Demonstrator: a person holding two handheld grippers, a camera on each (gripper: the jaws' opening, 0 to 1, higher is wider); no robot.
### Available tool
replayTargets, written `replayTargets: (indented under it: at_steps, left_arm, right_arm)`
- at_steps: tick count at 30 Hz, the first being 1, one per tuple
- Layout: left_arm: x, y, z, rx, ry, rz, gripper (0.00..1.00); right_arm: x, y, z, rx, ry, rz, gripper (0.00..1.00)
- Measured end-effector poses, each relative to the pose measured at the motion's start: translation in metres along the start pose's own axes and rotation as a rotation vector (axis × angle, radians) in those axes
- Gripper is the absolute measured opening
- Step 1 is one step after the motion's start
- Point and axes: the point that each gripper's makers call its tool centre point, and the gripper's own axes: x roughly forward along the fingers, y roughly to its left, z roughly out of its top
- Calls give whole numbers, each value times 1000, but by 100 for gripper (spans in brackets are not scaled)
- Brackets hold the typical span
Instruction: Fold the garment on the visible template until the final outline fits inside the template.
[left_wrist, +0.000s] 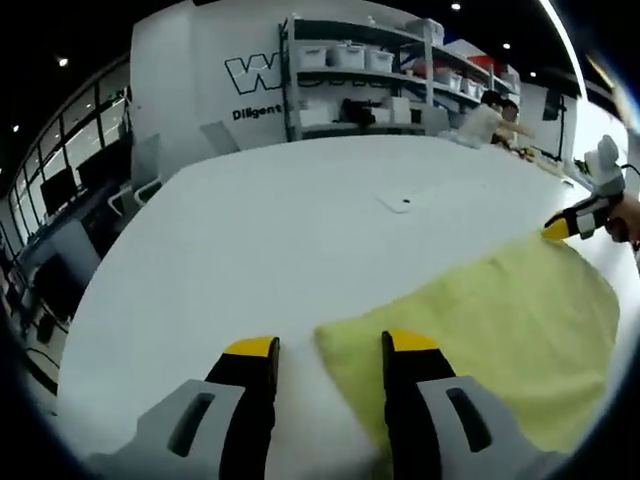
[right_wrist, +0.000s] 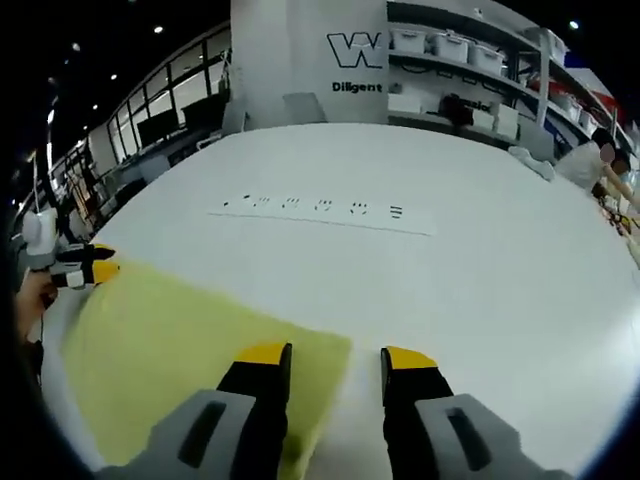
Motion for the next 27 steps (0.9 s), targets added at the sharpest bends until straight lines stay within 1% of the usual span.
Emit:
replayTargets:
  at_steps: [1,3,5,7,8,11,13,17,18,19,21,24,27]
  left_arm:
    - [-3,0,-1,-4,7,-1,43]
    - [-7,2,-4,-39,24,-2,44]
    - [-15,2,-5,-84,42,-7,42]
    - [-26,2,-6,-74,57,-1,39]
    - [-32,-1,-5,-64,56,-7,40]
    - [-47,-10,-6,-93,71,-40,45]
    - [-56,-13,-5,-107,58,-56,44]
    - [-74,-20,-7,-121,35,-76,44]
    - [-80,-27,-12,-135,61,-110,44]
    - [-85,-29,-16,-156,85,-120,44]
    - [-95,-29,-16,-144,56,-112,43]
    - [-104,-30,-22,-165,66,-125,43]
    - [-115,-33,-28,-164,70,-133,43]
  right_arm:
    - [-2,2,0,16,1,13,31]
    - [-6,6,2,46,-11,36,32]
    - [-12,8,1,67,-4,44,32]
    - [-21,11,-3,82,8,45,32]
    - [-26,12,-5,94,4,47,32]
    - [-38,23,-11,140,1,92,36]
    - [-47,30,-17,163,6,121,38]
    - [-66,37,-29,161,5,142,38]
    - [-70,39,-31,169,4,150,38]
    - [-74,42,-33,188,2,157,38]
    - [-81,47,-42,188,20,167,38]
    - [-90,52,-50,166,30,173,38]
    - [-97,57,-55,158,31,190,37]
